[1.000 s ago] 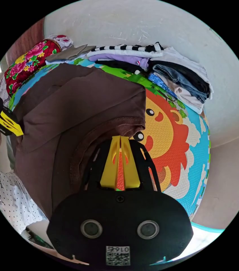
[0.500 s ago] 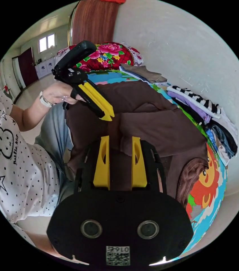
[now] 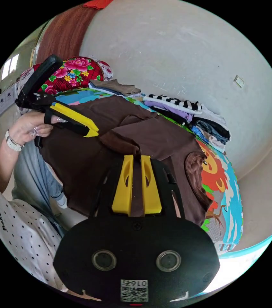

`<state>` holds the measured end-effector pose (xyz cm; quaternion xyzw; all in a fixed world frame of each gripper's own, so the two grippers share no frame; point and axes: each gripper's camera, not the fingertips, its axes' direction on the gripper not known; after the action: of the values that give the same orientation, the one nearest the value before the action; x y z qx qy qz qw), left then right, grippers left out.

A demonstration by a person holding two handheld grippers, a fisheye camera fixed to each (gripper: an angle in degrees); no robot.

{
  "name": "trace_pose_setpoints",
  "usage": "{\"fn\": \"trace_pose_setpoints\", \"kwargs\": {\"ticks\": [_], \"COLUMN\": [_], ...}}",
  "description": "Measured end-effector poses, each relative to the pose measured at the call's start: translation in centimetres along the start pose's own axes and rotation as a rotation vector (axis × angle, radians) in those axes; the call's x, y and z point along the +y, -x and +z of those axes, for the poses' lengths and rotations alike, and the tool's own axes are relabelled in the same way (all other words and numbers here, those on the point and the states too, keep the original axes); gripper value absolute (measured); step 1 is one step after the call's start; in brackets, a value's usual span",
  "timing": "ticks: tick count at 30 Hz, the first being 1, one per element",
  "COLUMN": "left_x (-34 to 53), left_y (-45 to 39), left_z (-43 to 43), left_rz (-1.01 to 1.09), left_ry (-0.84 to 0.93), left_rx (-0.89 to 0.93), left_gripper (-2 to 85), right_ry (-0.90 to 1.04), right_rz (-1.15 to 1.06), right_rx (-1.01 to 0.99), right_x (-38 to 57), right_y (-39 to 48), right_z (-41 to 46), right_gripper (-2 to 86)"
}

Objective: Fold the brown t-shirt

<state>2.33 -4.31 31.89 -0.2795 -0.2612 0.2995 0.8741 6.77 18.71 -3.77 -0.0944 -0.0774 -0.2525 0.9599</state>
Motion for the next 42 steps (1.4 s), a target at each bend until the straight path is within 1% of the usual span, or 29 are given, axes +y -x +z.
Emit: {"fn": "trace_pose_setpoints", "kwargs": {"ticks": [4,7,9,12,15,18,20,21,23,26,28,30,32,35,37,39,41,42], "left_x": [1.2,2.4,3.3,4.7,6.5,8.5,9.5,10.1,10.9,12.2,12.8,13.5,14.0,15.1,16.0,18.0,20.6,23.0], "left_y": [-1.5,-1.6,-1.7,-2.5,-2.9,-2.5,-2.3,-2.2,-2.2,-2.0,-1.9,-2.1,-2.7,-3.4,-3.3,-2.6,-1.8,-1.3], "left_z": [1.0,0.5,-1.3,-3.7,-4.2,-3.5,-2.9,-2.3,-1.3,0.2,1.1,1.9,1.3,-0.8,-1.2,0.0,0.4,-0.5], "left_rz": [-0.02,-0.056,-0.072,-0.042,-0.031,-0.083,-0.1,-0.101,-0.1,-0.114,-0.124,-0.109,-0.09,-0.066,-0.065,-0.096,-0.14,-0.178], "left_ry": [0.063,0.03,-0.036,-0.072,-0.034,-0.007,0.008,0.015,0.033,0.047,0.048,0.048,0.024,-0.053,-0.062,0.019,0.079,0.06], "left_rx": [-0.112,-0.111,-0.115,-0.097,-0.08,-0.104,-0.096,-0.083,-0.071,-0.06,-0.035,-0.008,-0.014,0.01,0.018,-0.009,-0.045,-0.069], "left_gripper": [3.9,1.1,-0.4,-0.8,-0.9,-0.8,-0.7,-0.4,0.5,2.6,2.5,0.7,-0.3,-0.7,-0.8,-0.8,-0.7,-0.6], "right_ry": [0.004,-0.014,-0.039,-0.042,-0.017,-0.037,-0.01,0.01,0.081,0.075,0.08,0.084,0.062,-0.012,-0.054,-0.02,0.137,0.153], "right_rz": [0.084,0.12,0.118,0.08,0.034,-0.009,-0.069,-0.082,-0.129,-0.174,-0.162,-0.122,-0.092,-0.046,-0.02,-0.041,-0.073,-0.072], "right_rx": [-0.074,-0.134,-0.139,-0.114,-0.103,-0.156,-0.202,-0.197,-0.118,-0.098,-0.1,-0.075,-0.089,-0.072,-0.077,-0.108,-0.12,-0.124], "right_x": [-0.1,0.0,0.1,0.4,0.7,0.7,0.2,0.0,-0.3,-0.2,-0.2,-0.3,-0.6,-1.2,-1.5,-1.9,-2.3,-2.3], "right_y": [-0.1,-0.1,0.2,1.0,2.0,3.1,4.6,5.0,6.4,7.7,7.9,7.9,7.7,7.1,6.8,7.0,7.6,7.6], "right_z": [-1.4,-2.5,-3.3,-4.4,-4.8,-4.8,-4.1,-3.9,-2.8,-2.9,-2.8,-2.6,-3.0,-4.7,-5.4,-5.0,-2.7,-2.3], "right_gripper": [3.6,3.6,3.9,4.2,4.7,5.0,5.4,5.6,6.7,7.4,6.9,4.4,1.8,1.0,1.0,1.3,2.3,2.9]}}
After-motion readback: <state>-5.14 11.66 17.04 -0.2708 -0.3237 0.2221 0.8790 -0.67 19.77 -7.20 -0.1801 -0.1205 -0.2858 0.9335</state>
